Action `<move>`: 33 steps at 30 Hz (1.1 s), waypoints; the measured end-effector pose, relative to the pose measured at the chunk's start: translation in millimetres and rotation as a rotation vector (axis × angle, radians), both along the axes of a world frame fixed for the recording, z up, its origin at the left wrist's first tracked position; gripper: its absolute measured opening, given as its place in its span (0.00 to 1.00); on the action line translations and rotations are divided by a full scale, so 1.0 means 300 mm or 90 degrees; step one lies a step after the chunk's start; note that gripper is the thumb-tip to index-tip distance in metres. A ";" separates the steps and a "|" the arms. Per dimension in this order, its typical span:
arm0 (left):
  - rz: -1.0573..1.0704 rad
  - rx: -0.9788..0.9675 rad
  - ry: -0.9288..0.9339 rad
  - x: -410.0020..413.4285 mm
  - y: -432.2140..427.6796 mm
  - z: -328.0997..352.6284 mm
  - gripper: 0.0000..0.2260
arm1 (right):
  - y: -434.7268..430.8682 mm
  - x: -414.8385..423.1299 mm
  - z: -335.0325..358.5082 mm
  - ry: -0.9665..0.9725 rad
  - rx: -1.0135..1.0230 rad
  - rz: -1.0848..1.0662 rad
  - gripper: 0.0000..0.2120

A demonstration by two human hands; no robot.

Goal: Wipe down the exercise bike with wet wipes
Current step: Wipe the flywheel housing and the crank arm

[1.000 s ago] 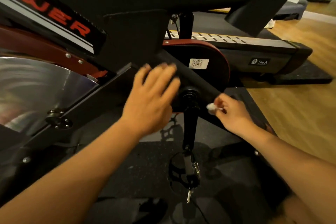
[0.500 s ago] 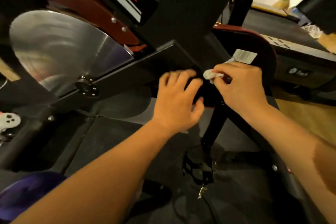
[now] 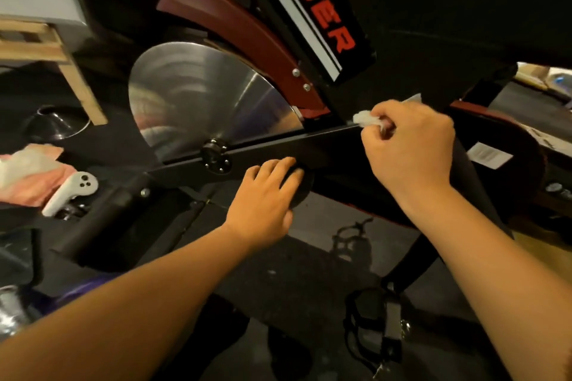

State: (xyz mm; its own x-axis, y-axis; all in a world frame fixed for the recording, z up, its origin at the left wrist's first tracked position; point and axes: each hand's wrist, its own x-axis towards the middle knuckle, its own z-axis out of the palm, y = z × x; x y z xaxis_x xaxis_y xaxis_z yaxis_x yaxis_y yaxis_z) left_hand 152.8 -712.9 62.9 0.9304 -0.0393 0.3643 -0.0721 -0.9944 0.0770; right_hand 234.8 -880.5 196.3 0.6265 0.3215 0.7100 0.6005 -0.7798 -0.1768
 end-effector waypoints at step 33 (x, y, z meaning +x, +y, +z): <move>-0.263 -0.415 -0.321 0.121 -0.267 0.232 0.26 | -0.136 0.013 -0.110 -0.241 -0.277 0.108 0.10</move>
